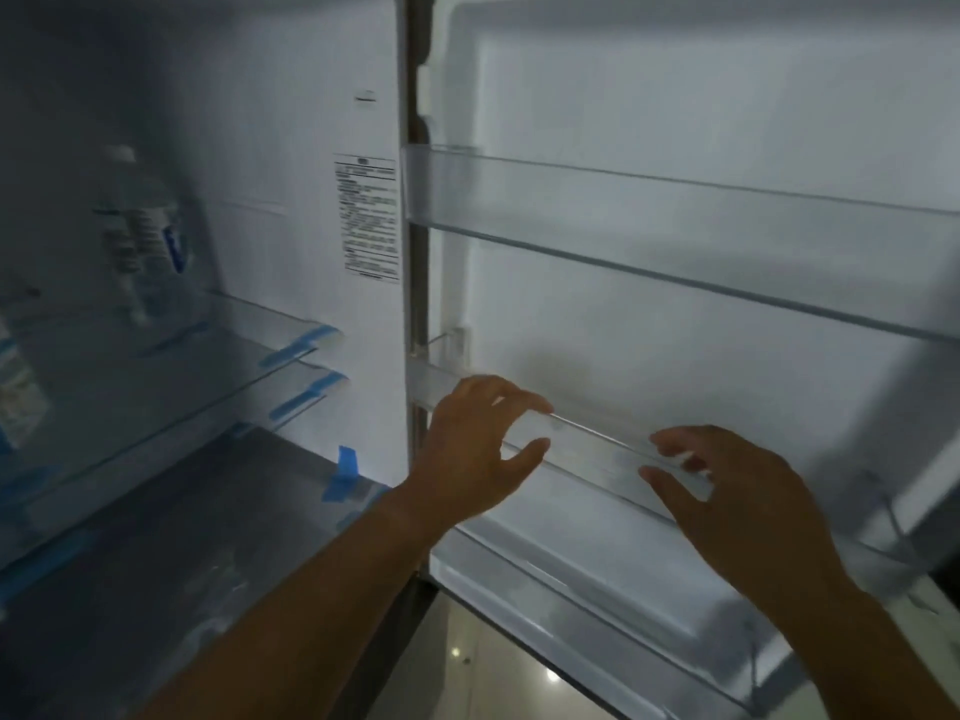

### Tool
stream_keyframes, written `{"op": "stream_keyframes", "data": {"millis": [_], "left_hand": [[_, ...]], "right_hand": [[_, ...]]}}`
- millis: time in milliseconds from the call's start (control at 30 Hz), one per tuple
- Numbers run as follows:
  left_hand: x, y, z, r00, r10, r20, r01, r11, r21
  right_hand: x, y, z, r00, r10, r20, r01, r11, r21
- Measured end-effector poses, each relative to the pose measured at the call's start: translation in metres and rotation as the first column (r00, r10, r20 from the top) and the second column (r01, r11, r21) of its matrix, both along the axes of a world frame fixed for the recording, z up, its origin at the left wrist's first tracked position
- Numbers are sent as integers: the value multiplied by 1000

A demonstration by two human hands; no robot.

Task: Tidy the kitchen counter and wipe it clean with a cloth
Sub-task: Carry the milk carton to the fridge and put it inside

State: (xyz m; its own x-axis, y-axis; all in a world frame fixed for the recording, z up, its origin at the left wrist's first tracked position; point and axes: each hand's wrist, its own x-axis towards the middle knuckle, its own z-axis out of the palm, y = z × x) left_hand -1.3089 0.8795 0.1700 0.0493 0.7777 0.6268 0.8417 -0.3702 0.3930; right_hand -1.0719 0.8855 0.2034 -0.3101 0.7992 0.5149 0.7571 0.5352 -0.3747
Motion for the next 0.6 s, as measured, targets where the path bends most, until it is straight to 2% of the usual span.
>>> {"op": "stream_keyframes", "data": {"millis": [200,300,433,533,600], "left_hand": [[12,-8,-10,999,39,20,-39,999,21],[23,-19,-8,993,121,-1,-121,992,-28],[37,-40,-2,978,208,5,-207,976,-61],[58,-55,5,991,120,51,-118,992,-53],[75,-63,9,999,39,17,-38,998,-55]], "right_hand": [[40,-24,-4,997,-60,46,62,997,-38],[44,-40,-5,994,-13,105,13,1000,4],[52,-62,-4,993,36,116,-31,999,-38],[64,-73,-1,997,-6,77,6,1000,1],[68,-81,0,998,-31,57,31,1000,7]]}}
